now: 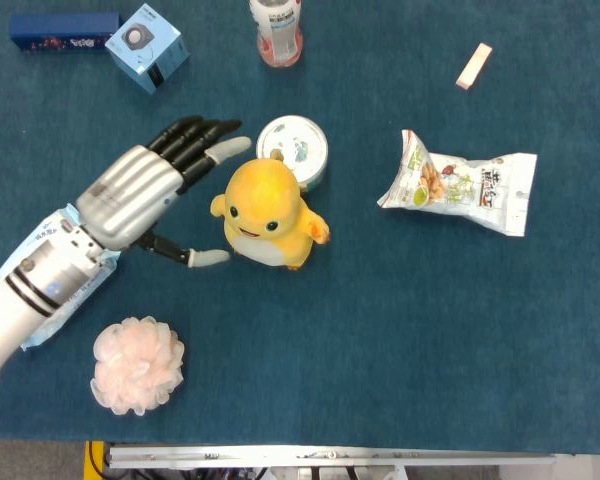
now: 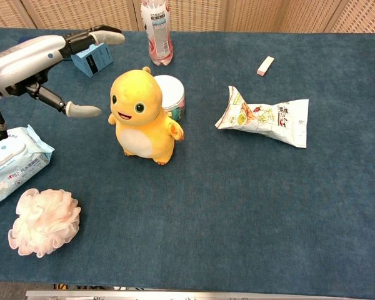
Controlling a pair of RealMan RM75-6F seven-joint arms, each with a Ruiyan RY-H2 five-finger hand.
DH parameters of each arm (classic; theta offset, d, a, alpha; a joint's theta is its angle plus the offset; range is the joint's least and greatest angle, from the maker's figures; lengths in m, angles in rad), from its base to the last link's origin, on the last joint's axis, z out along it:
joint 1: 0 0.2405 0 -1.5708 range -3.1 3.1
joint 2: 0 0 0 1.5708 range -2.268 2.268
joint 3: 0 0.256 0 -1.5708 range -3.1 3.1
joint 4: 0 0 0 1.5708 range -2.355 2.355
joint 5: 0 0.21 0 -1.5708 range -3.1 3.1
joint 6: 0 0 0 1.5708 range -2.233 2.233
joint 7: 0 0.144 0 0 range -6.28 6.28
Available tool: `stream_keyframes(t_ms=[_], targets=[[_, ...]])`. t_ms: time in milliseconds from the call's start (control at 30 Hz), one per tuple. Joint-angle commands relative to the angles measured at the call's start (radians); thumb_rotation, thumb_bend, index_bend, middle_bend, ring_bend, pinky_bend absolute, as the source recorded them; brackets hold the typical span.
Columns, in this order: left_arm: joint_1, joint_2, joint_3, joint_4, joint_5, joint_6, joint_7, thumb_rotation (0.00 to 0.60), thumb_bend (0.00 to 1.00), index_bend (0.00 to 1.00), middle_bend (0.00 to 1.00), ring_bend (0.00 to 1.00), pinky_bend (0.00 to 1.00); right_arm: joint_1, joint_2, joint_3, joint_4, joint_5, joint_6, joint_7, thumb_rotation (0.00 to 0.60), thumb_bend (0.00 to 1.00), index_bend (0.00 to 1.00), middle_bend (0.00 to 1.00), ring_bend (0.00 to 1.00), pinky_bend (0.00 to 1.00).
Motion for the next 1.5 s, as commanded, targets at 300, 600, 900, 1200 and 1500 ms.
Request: stream_keyframes(t_ms=[300, 600, 900, 1200, 1500], targets=[[-0.076, -0.082, -0.017, -0.002, -0.079, -0.090, 0.093, 0.284, 0.08, 0.00, 0.00, 0.00, 0.00, 0.003, -0.012, -0.006, 0.028, 0.006, -0.014, 0.021, 0.600, 0.12, 0.14, 0.23, 0.16, 0.20], [-0.117, -0.141, -0.037, -0.002, -0.151, -0.137, 0.207, 0.279, 0.08, 0.00, 0.00, 0.00, 0.00, -0.001, -0.009, -0.009, 0.051, 0.015, -0.019, 0.050, 0.600, 0.12, 0.14, 0.23, 0.16, 0.20], [-0.152, -0.177, -0.034, 0.004, -0.198, -0.184, 0.300, 0.278, 0.08, 0.00, 0.00, 0.00, 0.00, -0.003, -0.010, -0.009, 0.065, 0.020, -0.020, 0.064, 0.600, 0.12, 0.14, 0.23, 0.16, 0.20], [-0.161, -0.206, -0.009, 0.026, -0.206, -0.190, 0.387, 0.274, 0.08, 0.00, 0.00, 0.00, 0.00, -0.008, -0.009, -0.011, 0.067, 0.021, -0.015, 0.067, 0.600, 0.12, 0.14, 0.23, 0.16, 0.20], [-0.148, -0.201, -0.031, 0.019, -0.217, -0.121, 0.401, 0.265, 0.08, 0.00, 0.00, 0.00, 0.00, -0.014, -0.009, -0.014, 0.068, 0.018, -0.007, 0.075, 0.600, 0.12, 0.14, 0.23, 0.16, 0.20]])
